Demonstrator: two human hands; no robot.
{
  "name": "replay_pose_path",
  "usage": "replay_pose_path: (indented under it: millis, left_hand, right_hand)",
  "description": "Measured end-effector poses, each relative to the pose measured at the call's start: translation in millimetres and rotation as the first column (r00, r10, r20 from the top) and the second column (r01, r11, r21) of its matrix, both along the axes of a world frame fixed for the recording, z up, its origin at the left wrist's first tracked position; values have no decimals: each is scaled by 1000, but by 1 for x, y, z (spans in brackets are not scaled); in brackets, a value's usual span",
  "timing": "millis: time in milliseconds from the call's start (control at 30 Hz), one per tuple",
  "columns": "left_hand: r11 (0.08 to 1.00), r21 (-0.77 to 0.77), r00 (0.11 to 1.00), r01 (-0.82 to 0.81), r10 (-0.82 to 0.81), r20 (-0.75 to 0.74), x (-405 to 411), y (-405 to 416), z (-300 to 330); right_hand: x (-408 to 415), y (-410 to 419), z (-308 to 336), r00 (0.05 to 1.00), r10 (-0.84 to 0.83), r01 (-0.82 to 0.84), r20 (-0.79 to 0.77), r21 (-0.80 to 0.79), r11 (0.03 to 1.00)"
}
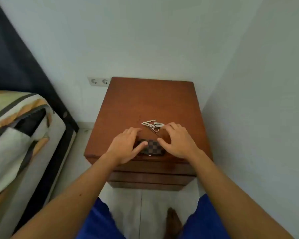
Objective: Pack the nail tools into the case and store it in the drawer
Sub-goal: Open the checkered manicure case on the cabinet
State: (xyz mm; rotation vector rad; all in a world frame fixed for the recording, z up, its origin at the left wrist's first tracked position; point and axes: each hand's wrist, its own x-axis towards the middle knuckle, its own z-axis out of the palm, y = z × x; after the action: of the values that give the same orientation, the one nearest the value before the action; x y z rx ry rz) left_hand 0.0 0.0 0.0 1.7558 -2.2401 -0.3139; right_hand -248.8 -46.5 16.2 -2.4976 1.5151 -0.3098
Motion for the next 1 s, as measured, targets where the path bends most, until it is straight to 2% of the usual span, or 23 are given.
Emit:
replay_pose_path:
  millis: [133, 333, 667, 767, 867, 1000]
  left_hand:
    - [997, 32, 998, 65, -64, -11, -2, 27, -10]
    - [999, 3, 998, 40, -40, -39, -2, 42, -22]
    - [999, 18, 981, 28, -24, -194, 7, 37, -37]
    - [998, 43, 947, -53, 64, -316, 6, 38, -38]
    - [991, 88, 907, -104, 131, -401, 5, 39, -40]
    - [993, 66, 900, -97, 116, -419, 10, 39, -46]
  right_hand:
    - [-6, 41, -16, 999, 29, -29, -14, 14, 999]
    - [-10, 67, -28, 999, 25, -25, 24, 5, 1000]
    - [-18, 60, -34, 970, 40, -62, 241, 85, 994]
    - [-18, 54, -32, 941, -33, -16, 337, 140, 990]
    - [-10, 38, -27, 865, -187, 101, 466, 203, 974]
    - [9, 13, -22, 824, -316, 250, 470, 199, 948]
